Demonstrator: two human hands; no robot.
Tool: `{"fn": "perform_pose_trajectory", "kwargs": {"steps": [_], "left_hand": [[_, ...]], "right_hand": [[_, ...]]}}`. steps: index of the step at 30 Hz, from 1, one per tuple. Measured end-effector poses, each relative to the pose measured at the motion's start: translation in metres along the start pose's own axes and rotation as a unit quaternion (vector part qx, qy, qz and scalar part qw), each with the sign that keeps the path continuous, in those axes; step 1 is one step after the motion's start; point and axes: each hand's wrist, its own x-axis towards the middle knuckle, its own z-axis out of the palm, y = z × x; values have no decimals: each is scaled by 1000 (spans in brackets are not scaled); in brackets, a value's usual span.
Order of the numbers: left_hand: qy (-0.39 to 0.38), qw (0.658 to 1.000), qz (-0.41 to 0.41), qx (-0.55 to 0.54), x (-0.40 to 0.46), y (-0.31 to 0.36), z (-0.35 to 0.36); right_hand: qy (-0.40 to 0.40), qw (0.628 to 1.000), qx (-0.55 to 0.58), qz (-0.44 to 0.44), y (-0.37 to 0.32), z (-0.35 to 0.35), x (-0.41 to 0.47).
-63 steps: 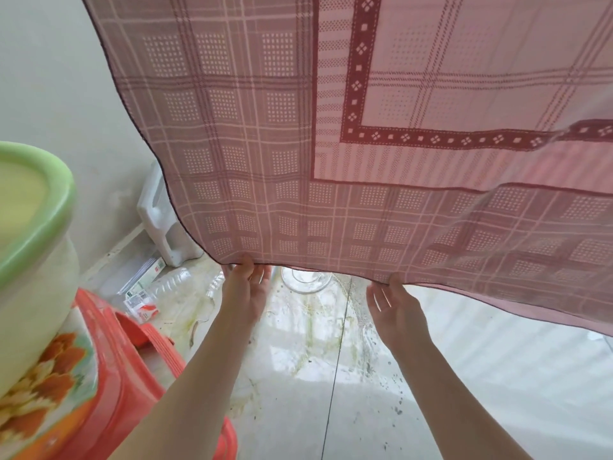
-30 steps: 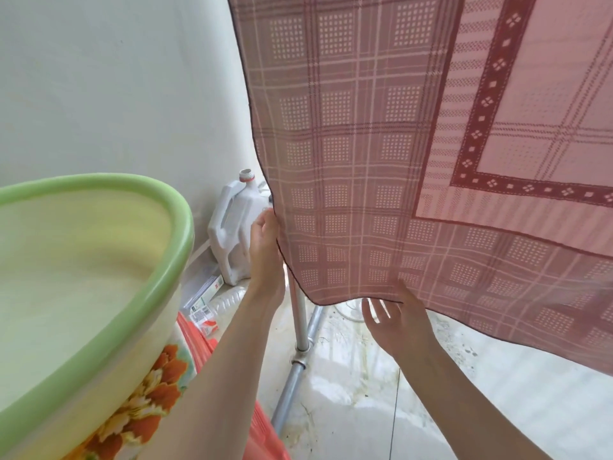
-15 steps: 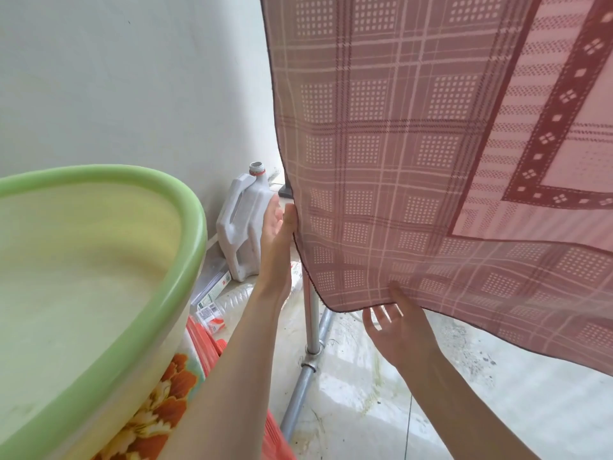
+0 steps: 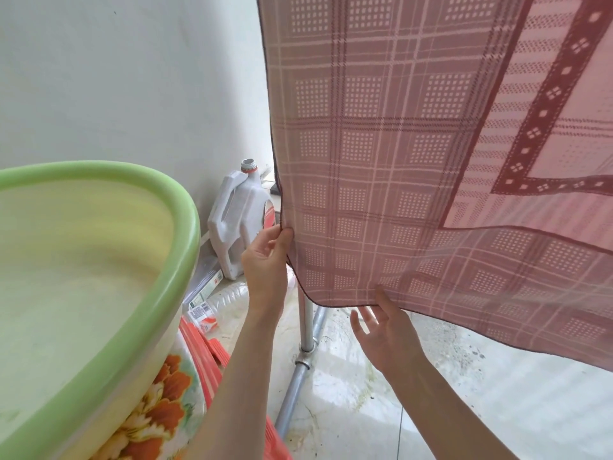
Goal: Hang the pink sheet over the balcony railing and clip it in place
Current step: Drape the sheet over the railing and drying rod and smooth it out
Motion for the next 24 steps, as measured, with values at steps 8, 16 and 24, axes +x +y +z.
{"fn": "perform_pose_trajectory", "kwargs": {"steps": [8,16,24], "left_hand": [[152,988,-11,-4,22,2,2],[60,994,-94,10,-18,-37,5],[147,975,-97,135,-65,-48,2]], "right_hand": [[4,1000,-5,7,3,14,-2],[7,989,-137,54,4,-38,-17],[64,883,-463,39,-57,-117,-73]]}}
